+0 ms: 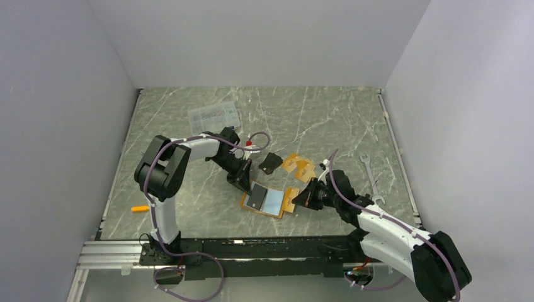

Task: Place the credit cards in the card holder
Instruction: Turn over the card holder at the center of the board.

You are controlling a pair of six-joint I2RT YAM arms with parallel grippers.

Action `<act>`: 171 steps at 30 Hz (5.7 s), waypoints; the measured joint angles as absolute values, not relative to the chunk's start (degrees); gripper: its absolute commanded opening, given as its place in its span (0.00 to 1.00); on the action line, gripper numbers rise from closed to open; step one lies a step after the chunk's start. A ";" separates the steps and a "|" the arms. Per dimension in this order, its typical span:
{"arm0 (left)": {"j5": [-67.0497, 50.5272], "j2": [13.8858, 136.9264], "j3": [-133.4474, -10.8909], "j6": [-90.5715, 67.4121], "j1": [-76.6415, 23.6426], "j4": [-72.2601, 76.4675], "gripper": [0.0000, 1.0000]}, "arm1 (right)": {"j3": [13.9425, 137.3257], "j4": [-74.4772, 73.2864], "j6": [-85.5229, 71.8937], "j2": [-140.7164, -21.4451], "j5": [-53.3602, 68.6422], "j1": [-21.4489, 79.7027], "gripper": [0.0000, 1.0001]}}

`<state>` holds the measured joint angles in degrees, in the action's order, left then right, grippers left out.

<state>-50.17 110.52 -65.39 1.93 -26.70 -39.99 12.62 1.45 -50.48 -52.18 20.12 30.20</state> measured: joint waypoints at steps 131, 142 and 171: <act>-50.54 108.47 -64.10 1.93 -27.94 -37.89 0.01 | 20.60 6.00 -51.40 -62.92 28.58 32.51 0.00; -50.70 108.47 -64.07 1.85 -27.94 -37.47 0.38 | 23.86 10.44 -51.44 -73.06 28.58 36.99 0.00; -55.05 113.10 -61.10 -4.14 -23.75 -31.94 0.11 | 17.26 26.98 -53.65 -83.44 35.14 36.58 0.00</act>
<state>-55.05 113.10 -61.10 -4.14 -23.75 -31.94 17.26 26.98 -53.65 -83.44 35.14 36.58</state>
